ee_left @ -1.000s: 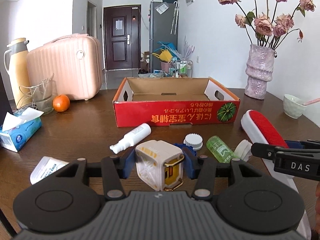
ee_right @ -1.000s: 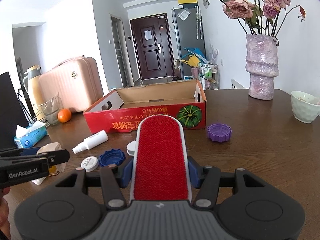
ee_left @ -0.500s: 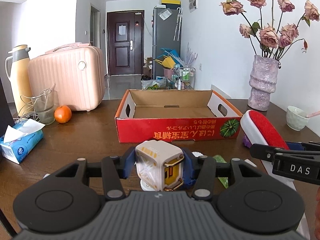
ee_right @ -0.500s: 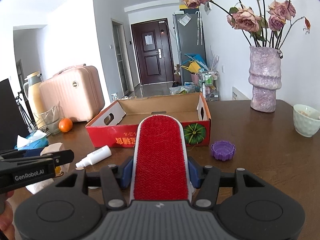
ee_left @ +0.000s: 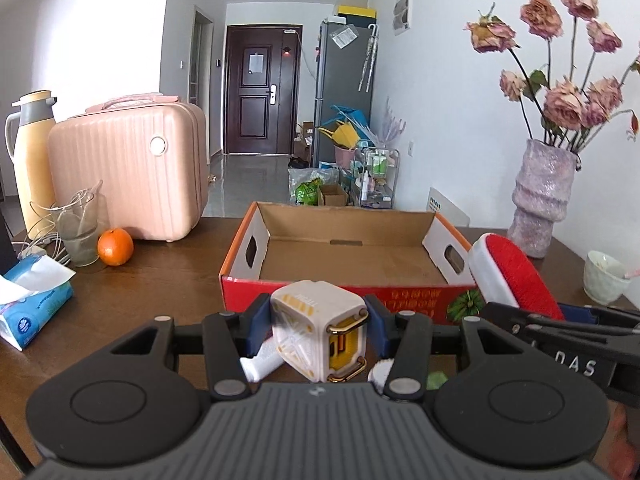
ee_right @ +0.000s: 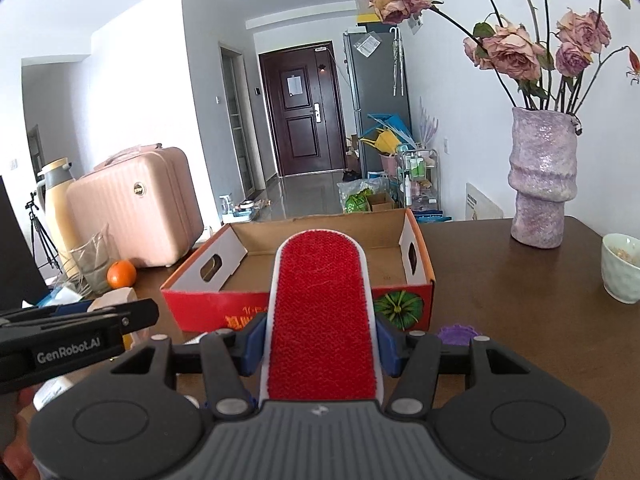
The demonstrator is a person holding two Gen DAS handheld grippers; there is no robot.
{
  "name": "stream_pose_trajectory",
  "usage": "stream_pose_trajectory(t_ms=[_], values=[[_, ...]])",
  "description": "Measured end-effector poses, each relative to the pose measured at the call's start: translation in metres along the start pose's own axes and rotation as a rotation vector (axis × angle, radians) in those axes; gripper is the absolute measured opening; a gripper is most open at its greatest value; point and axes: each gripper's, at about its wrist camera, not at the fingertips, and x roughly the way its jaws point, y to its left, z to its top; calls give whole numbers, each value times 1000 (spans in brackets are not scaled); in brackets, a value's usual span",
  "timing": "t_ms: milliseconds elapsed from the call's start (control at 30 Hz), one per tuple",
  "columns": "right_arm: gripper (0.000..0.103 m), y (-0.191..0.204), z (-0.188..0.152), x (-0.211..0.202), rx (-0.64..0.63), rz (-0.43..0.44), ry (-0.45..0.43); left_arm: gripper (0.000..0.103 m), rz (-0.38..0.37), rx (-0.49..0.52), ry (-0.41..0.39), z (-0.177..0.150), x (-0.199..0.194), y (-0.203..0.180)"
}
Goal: Organize rigid objects
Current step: 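Carry the brush and the cube plug over the red cardboard box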
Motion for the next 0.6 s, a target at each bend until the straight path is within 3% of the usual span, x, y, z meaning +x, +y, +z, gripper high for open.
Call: stream_pose_trajectory(t_ms=[600], values=[[55,-16,41,68,53,-10,17,51,26,-79,6,36,73,-7]])
